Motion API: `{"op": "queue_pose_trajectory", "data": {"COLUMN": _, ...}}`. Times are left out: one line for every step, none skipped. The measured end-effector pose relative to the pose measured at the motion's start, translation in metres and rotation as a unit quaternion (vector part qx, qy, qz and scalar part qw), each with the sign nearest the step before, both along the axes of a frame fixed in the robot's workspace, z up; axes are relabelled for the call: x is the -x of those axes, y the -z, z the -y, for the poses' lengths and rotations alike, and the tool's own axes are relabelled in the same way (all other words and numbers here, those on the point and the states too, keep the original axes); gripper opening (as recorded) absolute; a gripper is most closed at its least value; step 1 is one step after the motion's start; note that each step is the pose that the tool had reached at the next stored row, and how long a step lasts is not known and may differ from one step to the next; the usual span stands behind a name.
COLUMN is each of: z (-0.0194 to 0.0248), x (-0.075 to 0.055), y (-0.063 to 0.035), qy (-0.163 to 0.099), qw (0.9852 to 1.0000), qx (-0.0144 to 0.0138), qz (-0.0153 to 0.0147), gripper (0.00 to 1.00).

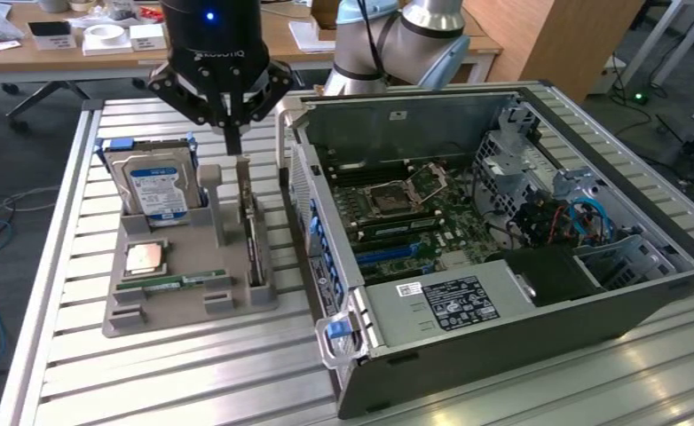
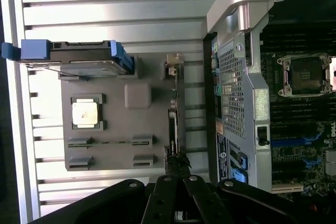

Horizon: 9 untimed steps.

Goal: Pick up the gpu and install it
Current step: 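Reach for the gpu, then pick up the gpu and move the gpu toward the slot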

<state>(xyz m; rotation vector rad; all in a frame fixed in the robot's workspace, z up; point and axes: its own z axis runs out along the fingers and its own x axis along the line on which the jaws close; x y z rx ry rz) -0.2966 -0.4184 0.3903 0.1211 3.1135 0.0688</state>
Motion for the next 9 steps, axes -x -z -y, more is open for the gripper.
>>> {"op": "queue_pose_trajectory", "data": {"z": 0.0009, "x": 0.0001, "y": 0.0, "qy": 0.0, "qw": 1.0, "qx": 0.0, "qz": 0.0, "gripper": 0.11}}
{"op": "queue_pose_trajectory", "data": {"z": 0.0016, "x": 0.0001, "y": 0.0, "qy": 0.0, "qw": 1.0, "qx": 0.0, "qz": 0.0, "gripper": 0.11}}
{"op": "queue_pose_trajectory", "data": {"z": 0.0017, "x": 0.0001, "y": 0.0, "qy": 0.0, "qw": 1.0, "qx": 0.0, "qz": 0.0, "gripper": 0.11}}
{"op": "queue_pose_trajectory", "data": {"z": 0.0017, "x": 0.0001, "y": 0.0, "qy": 0.0, "qw": 1.0, "qx": 0.0, "qz": 0.0, "gripper": 0.11}}
{"op": "queue_pose_trajectory", "data": {"z": 0.0017, "x": 0.0001, "y": 0.0, "qy": 0.0, "qw": 1.0, "qx": 0.0, "qz": 0.0, "gripper": 0.11}}
{"op": "queue_pose_trajectory", "data": {"z": 0.0017, "x": 0.0002, "y": 0.0, "qy": 0.0, "qw": 1.0, "qx": 0.0, "qz": 0.0, "gripper": 0.11}}
{"op": "queue_pose_trajectory", "data": {"z": 0.0017, "x": 0.0002, "y": 0.0, "qy": 0.0, "qw": 1.0, "qx": 0.0, "qz": 0.0, "gripper": 0.11}}
{"op": "queue_pose_trajectory", "data": {"z": 0.0017, "x": 0.0002, "y": 0.0, "qy": 0.0, "qw": 1.0, "qx": 0.0, "qz": 0.0, "gripper": 0.11}}
{"op": "queue_pose_trajectory", "data": {"z": 0.0017, "x": 0.0002, "y": 0.0, "qy": 0.0, "qw": 1.0, "qx": 0.0, "qz": 0.0, "gripper": 0.11}}
